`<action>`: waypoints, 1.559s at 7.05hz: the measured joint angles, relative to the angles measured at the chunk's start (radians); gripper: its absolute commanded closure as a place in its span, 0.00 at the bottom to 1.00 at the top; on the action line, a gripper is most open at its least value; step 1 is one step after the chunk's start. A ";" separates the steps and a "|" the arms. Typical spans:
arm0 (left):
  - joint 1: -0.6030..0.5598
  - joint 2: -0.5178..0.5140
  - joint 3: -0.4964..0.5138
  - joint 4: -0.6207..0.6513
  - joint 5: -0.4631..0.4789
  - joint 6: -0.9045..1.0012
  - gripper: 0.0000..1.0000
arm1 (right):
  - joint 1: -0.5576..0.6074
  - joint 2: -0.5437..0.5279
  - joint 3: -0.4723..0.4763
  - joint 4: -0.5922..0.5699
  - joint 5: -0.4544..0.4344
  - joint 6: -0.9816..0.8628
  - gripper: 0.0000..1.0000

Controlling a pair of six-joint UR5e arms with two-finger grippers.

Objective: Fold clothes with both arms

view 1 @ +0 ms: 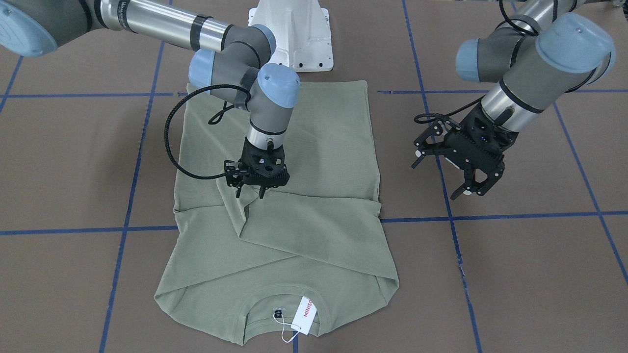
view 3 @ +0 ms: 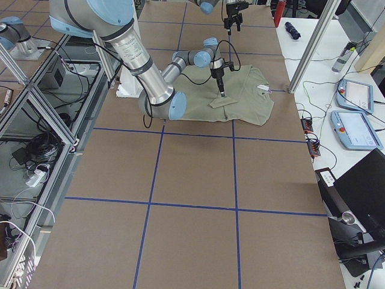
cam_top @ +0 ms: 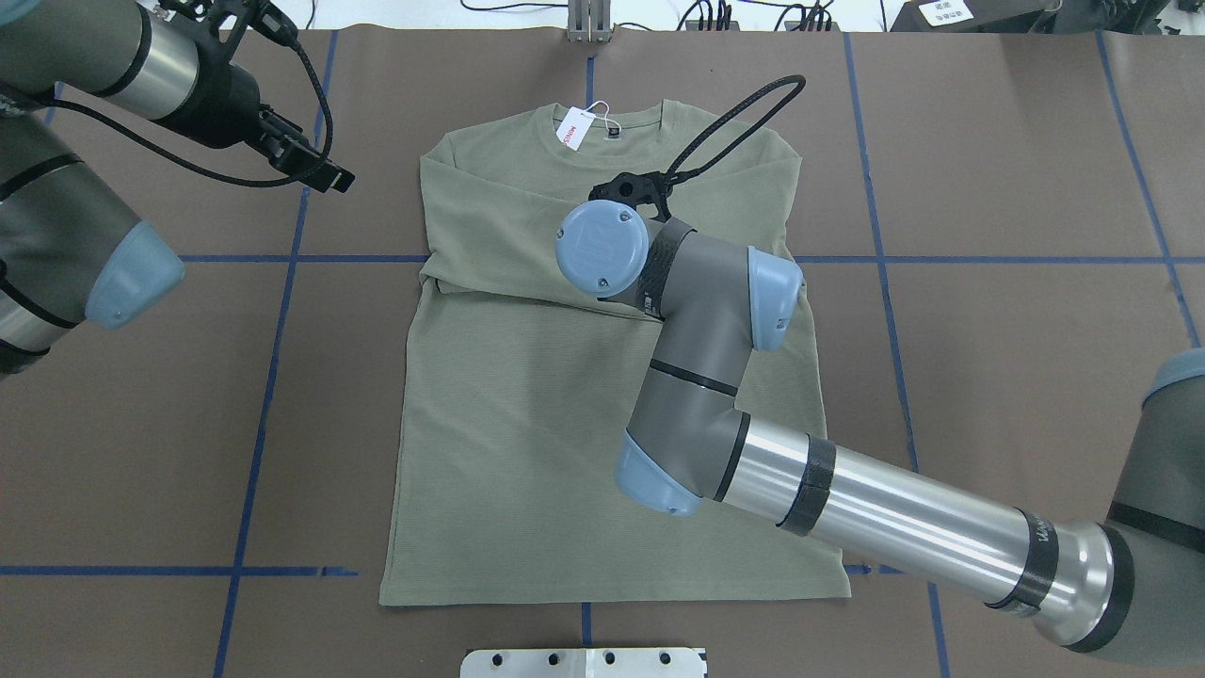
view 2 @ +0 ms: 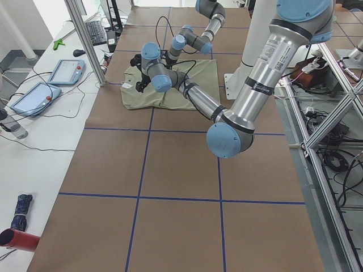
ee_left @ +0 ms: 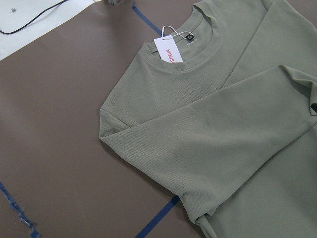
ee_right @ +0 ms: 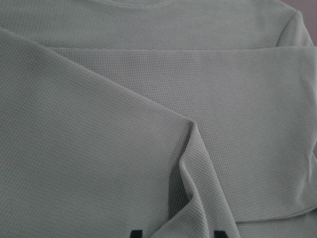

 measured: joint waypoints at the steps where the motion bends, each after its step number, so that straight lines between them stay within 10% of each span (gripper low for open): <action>1: 0.001 0.000 0.009 -0.014 0.000 0.000 0.00 | -0.004 0.000 -0.003 -0.001 -0.001 0.074 0.53; 11: 0.001 -0.002 0.067 -0.109 -0.001 -0.032 0.00 | -0.039 0.002 -0.023 -0.001 -0.014 0.136 0.57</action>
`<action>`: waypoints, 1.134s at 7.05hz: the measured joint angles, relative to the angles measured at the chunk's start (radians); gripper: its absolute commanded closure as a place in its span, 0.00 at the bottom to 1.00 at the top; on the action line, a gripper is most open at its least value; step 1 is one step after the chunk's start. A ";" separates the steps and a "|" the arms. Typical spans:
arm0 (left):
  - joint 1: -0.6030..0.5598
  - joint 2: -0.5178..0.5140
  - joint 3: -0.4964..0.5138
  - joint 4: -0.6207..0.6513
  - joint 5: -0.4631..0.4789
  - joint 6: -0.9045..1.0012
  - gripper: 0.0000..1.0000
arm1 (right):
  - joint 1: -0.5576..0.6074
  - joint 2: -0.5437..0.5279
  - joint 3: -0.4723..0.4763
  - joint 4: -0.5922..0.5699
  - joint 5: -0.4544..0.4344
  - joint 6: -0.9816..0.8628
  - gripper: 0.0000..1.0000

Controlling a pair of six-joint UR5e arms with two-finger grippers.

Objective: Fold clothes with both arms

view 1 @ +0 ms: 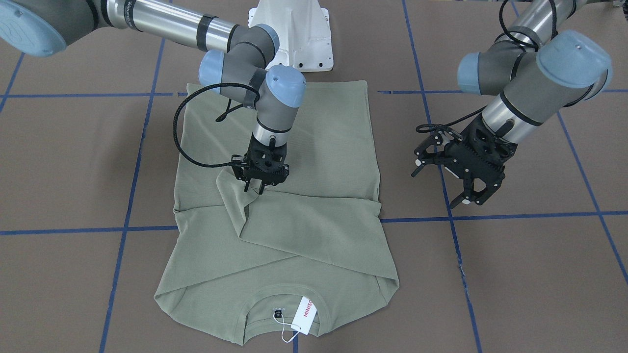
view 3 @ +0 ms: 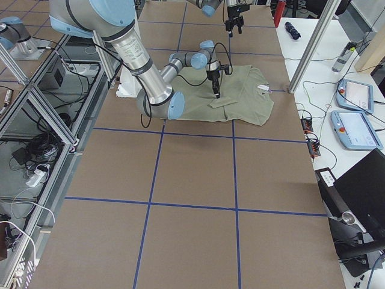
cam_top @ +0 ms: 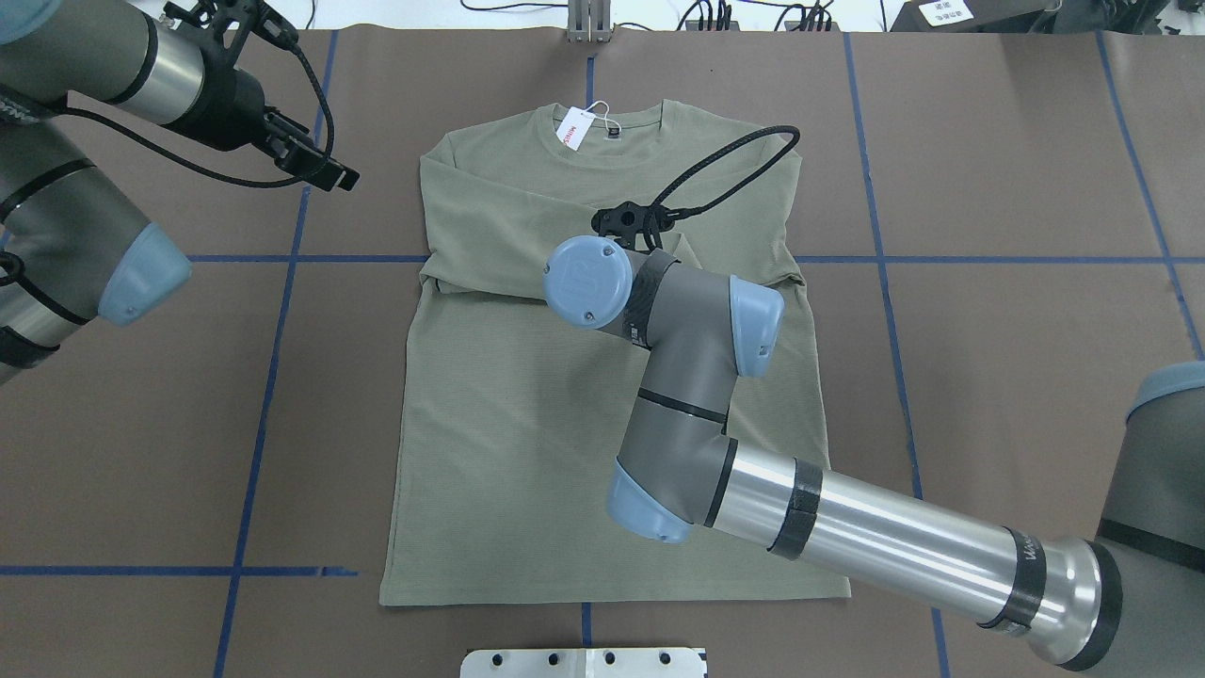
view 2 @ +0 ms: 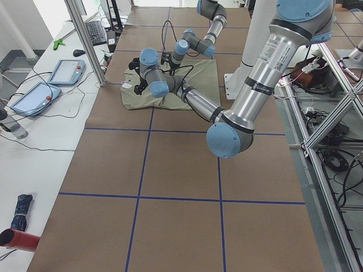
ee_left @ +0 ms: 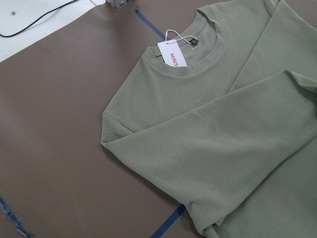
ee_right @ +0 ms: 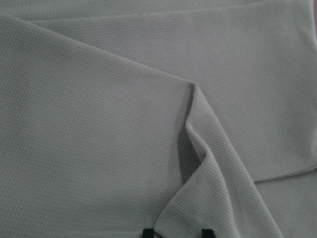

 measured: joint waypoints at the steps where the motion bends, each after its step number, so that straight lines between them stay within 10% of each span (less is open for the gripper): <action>1: 0.000 0.000 0.000 0.000 0.001 0.000 0.00 | 0.000 0.000 -0.001 0.000 -0.008 -0.016 0.58; 6: 0.000 0.000 -0.001 0.000 0.001 0.000 0.00 | 0.000 0.000 -0.016 0.000 -0.031 -0.044 0.51; 7: 0.000 0.000 0.000 0.000 0.000 0.000 0.00 | 0.000 0.001 -0.018 0.001 -0.032 -0.044 0.61; 8: 0.000 0.000 0.000 0.000 0.000 0.000 0.00 | 0.000 0.001 -0.020 0.000 -0.032 -0.044 0.99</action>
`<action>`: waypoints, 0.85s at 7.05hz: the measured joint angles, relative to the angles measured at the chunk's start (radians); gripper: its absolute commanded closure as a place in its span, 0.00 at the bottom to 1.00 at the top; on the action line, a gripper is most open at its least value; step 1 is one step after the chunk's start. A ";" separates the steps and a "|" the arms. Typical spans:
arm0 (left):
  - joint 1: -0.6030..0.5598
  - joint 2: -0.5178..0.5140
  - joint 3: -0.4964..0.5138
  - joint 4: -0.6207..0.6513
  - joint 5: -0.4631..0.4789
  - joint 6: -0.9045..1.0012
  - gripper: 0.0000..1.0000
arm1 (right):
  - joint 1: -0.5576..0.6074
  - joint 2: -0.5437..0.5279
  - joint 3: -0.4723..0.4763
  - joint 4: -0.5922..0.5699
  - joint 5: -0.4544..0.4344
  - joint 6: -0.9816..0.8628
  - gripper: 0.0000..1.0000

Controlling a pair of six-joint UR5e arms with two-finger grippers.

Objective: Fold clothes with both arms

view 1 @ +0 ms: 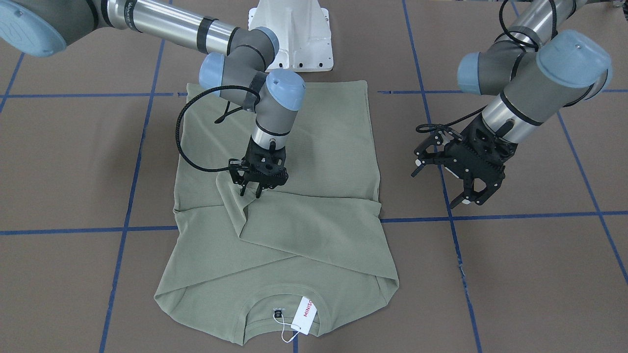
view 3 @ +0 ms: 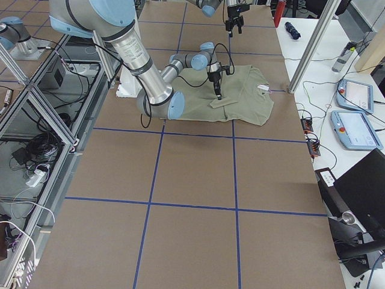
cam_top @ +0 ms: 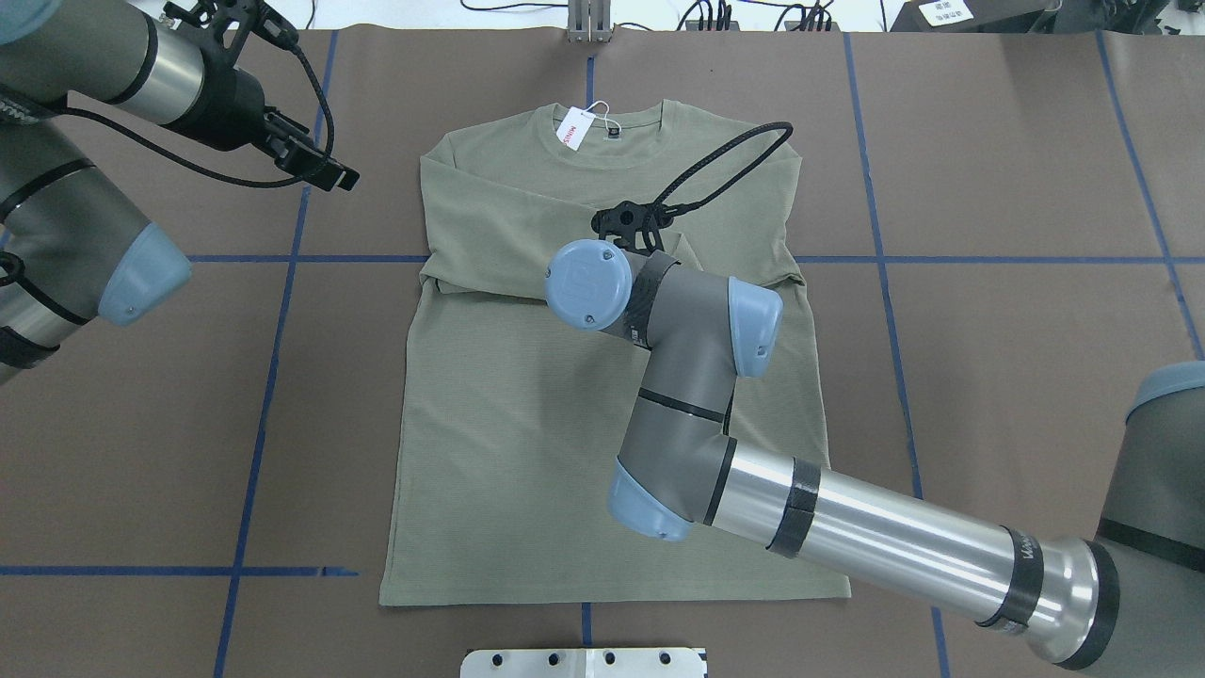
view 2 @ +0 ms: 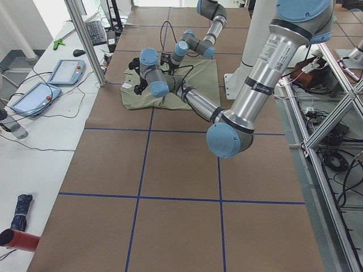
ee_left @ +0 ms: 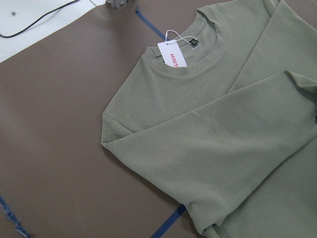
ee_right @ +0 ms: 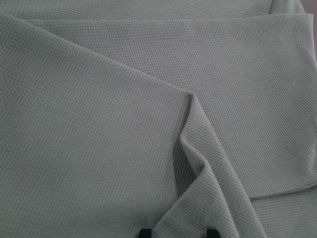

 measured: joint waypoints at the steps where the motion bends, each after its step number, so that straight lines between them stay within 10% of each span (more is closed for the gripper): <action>1: 0.000 0.000 0.000 0.000 0.000 0.000 0.00 | 0.000 0.000 -0.001 0.000 0.000 0.000 1.00; 6: 0.001 0.000 0.001 0.000 0.001 0.001 0.00 | 0.018 -0.004 0.027 -0.001 0.001 -0.007 1.00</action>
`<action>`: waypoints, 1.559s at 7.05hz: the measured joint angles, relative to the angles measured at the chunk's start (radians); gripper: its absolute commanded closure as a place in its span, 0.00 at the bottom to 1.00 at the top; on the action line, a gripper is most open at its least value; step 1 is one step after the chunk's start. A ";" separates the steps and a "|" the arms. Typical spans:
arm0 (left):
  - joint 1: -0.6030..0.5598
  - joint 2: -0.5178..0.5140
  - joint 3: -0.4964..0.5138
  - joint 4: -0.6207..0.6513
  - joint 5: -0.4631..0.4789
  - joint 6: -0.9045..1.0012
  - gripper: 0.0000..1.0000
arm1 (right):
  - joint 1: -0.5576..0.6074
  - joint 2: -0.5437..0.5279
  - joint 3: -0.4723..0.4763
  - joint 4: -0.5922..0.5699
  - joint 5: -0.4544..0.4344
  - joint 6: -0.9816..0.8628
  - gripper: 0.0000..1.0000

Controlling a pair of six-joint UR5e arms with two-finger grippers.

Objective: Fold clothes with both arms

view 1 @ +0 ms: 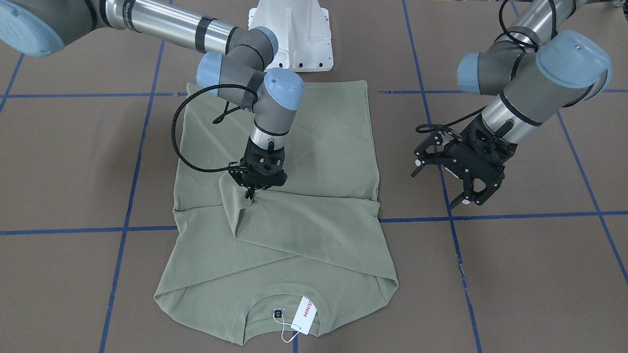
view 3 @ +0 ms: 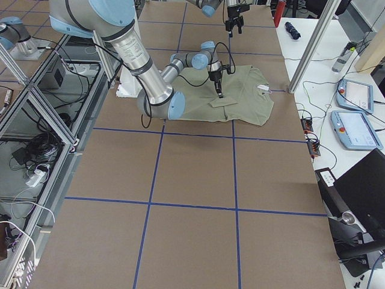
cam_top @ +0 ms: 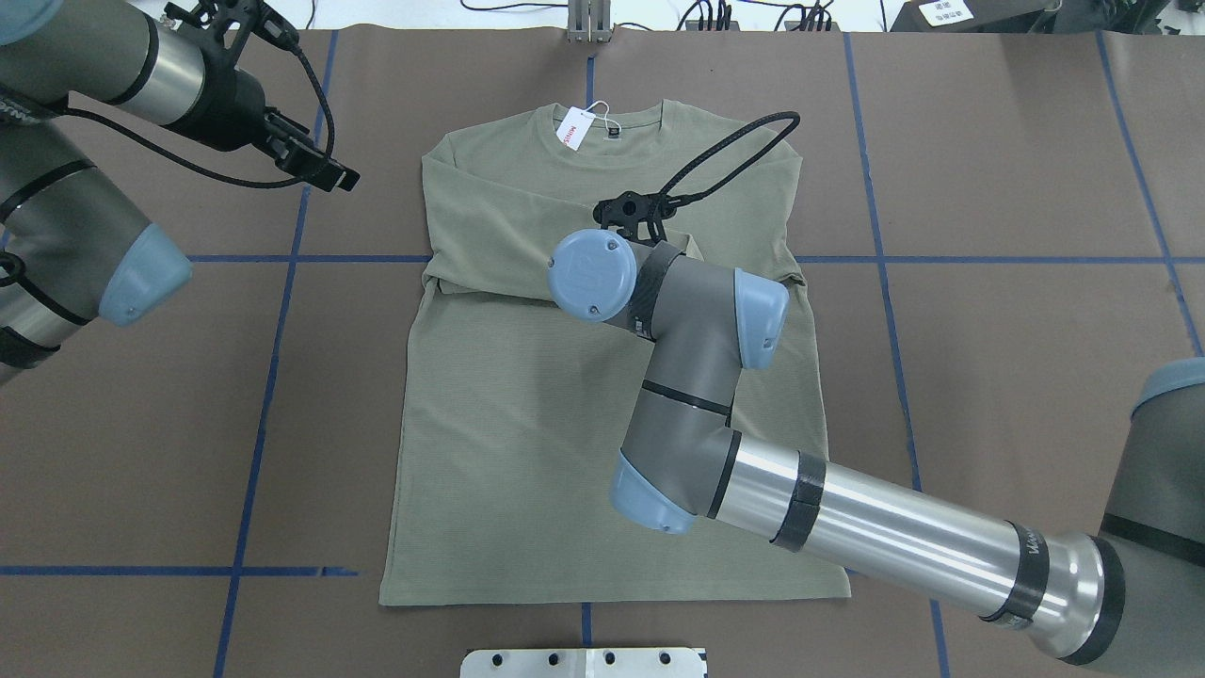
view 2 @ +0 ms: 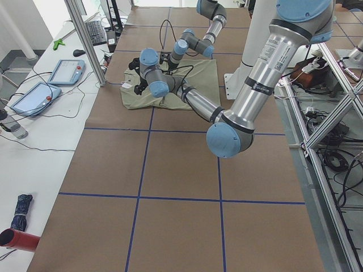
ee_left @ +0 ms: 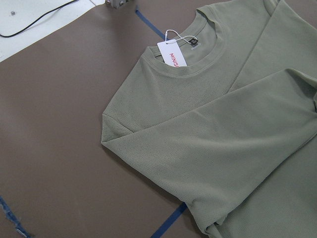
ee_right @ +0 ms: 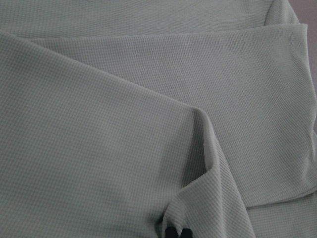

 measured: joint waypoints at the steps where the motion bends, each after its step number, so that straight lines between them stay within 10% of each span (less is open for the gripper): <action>1: 0.000 0.000 0.000 0.000 0.000 0.000 0.00 | 0.014 -0.009 0.023 -0.002 0.003 -0.016 1.00; 4: 0.000 0.000 0.002 0.000 0.000 0.000 0.00 | 0.039 -0.040 0.076 -0.004 0.006 -0.048 0.99; 7: 0.000 0.000 0.003 0.000 0.000 0.001 0.00 | 0.041 -0.040 0.079 0.001 0.007 -0.047 0.76; 8: 0.000 0.000 0.004 0.000 0.000 0.001 0.00 | 0.041 -0.039 0.079 0.002 0.007 -0.044 1.00; 11: 0.000 -0.002 0.006 0.000 -0.001 0.000 0.00 | 0.040 -0.037 0.079 0.002 0.004 -0.036 1.00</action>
